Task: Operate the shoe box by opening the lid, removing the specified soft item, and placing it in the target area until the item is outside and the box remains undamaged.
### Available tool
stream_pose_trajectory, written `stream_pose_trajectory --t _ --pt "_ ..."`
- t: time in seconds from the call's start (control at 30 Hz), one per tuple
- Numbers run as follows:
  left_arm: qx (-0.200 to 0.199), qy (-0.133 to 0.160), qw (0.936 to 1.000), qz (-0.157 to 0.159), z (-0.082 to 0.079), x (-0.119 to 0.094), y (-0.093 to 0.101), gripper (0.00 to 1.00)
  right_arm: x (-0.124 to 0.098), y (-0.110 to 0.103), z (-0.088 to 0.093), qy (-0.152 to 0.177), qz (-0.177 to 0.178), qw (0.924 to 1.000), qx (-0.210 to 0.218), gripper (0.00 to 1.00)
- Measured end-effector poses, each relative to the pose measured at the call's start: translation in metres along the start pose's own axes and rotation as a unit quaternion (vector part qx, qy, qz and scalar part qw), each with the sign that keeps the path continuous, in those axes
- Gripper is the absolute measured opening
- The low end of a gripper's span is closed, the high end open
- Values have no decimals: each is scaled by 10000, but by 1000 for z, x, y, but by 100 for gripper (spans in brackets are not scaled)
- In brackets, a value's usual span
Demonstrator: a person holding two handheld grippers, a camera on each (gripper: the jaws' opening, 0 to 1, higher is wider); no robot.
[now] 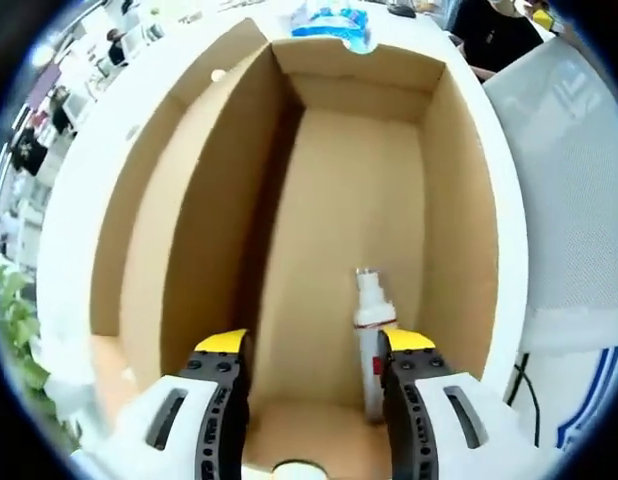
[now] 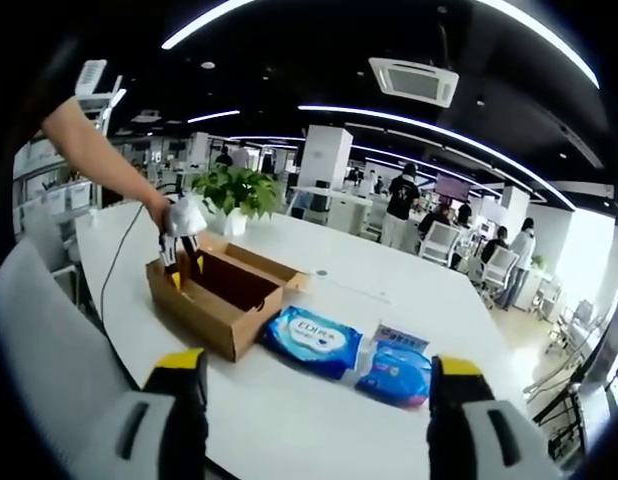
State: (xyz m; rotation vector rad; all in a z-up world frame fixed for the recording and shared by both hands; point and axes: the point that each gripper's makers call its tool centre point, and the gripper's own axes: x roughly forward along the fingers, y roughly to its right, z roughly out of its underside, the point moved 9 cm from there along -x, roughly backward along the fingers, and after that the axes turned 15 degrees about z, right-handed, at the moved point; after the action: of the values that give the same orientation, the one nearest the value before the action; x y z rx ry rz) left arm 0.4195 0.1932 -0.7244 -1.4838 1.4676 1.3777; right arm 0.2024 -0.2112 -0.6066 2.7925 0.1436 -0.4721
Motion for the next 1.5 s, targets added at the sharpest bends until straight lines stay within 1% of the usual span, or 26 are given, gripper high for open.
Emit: stream_pose_trajectory --t 0.07,0.13,0.3,0.4,0.6,0.67,0.77,0.87,0.93,0.97,1.0,1.13,1.23,1.4,1.5 --pt "-157 181 9997 34 0 -2 2 53 0 0 0 -1 -6 10000 11 92" --pt "-254 296 9992 54 -1 -4 4 53 0 0 0 -10 -12 10000 25 92" --pt "-412 412 9982 119 1 -4 9 52 1 -2 1 -27 -72 10000 -18 91" --pt "-591 527 9966 242 2 -1 14 49 1 -3 1 -28 -96 9999 -48 91" --pt "-813 741 9936 240 3 8 17 46 1 -3 1 -46 -105 9999 -44 91" --pt "-819 697 9937 311 4 15 19 45 1 -3 2 -77 -130 9999 -33 91" --pt "-826 598 9942 328 7 23 21 44 1 -4 2 -81 -150 9998 -34 91" --pt "-901 633 9933 353 7 25 22 42 1 -3 2 -88 -136 9999 -35 90" --pt "-965 696 9925 272 8 25 21 39 0 -3 2 -93 -120 9999 -17 90" --pt "-922 650 9934 207 9 25 20 37 0 -3 2 -99 -119 9999 -14 90" --pt "-820 507 9952 141 11 26 20 36 0 -3 2 -96 -118 9999 -14 90" --pt "-844 481 9952 85 14 32 25 30 0 -3 2 -78 -123 9999 -14 90" --pt "-703 370 9968 1 14 33 26 28 0 -2 2 -71 -104 9999 6 90" --pt "-632 325 9975 19 15 37 28 22 0 -1 2 -87 -99 9999 76 89" --pt "-609 304 9977 4 16 38 27 21 0 -1 3 -99 -114 9999 62 89"
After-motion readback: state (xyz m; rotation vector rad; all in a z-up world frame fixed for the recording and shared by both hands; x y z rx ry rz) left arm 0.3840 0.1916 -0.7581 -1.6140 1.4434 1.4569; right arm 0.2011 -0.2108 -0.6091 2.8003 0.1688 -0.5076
